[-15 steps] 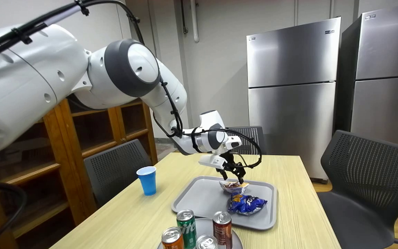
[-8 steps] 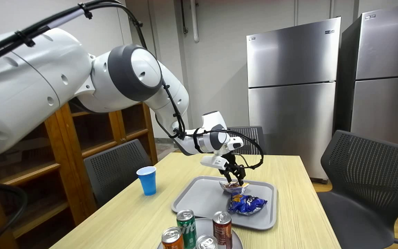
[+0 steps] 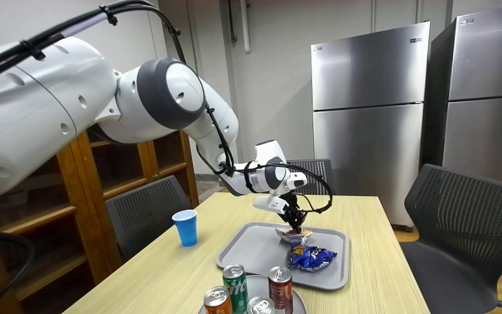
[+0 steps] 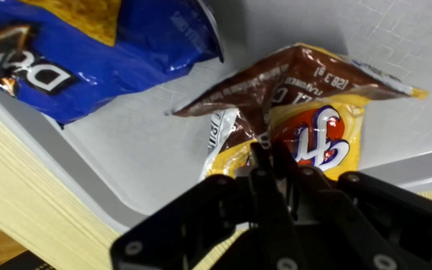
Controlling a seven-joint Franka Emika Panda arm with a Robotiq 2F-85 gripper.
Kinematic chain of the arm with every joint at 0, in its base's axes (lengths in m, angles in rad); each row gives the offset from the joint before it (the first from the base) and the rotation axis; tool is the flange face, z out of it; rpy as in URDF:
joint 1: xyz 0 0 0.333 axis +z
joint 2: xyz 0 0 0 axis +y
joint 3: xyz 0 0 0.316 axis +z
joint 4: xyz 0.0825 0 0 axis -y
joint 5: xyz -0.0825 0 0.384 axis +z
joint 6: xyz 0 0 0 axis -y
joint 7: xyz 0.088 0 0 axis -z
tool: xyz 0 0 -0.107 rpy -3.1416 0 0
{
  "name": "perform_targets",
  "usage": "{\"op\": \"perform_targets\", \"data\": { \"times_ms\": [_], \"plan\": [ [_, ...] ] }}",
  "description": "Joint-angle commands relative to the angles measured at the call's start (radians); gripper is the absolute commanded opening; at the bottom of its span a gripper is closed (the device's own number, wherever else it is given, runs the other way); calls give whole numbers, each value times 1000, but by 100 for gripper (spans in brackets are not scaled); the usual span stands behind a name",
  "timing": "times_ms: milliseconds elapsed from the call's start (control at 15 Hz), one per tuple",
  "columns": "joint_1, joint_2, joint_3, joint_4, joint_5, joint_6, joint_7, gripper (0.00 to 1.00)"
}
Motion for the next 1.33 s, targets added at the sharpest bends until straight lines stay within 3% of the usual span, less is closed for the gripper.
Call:
{"op": "perform_targets", "data": {
  "times_ms": [0, 533, 1267],
  "plan": [
    [6, 1, -5, 23, 14, -28, -6, 0],
    [54, -51, -7, -15, 3, 1, 5, 0],
    [208, -110, -6, -23, -20, 23, 39, 0]
  ]
}}
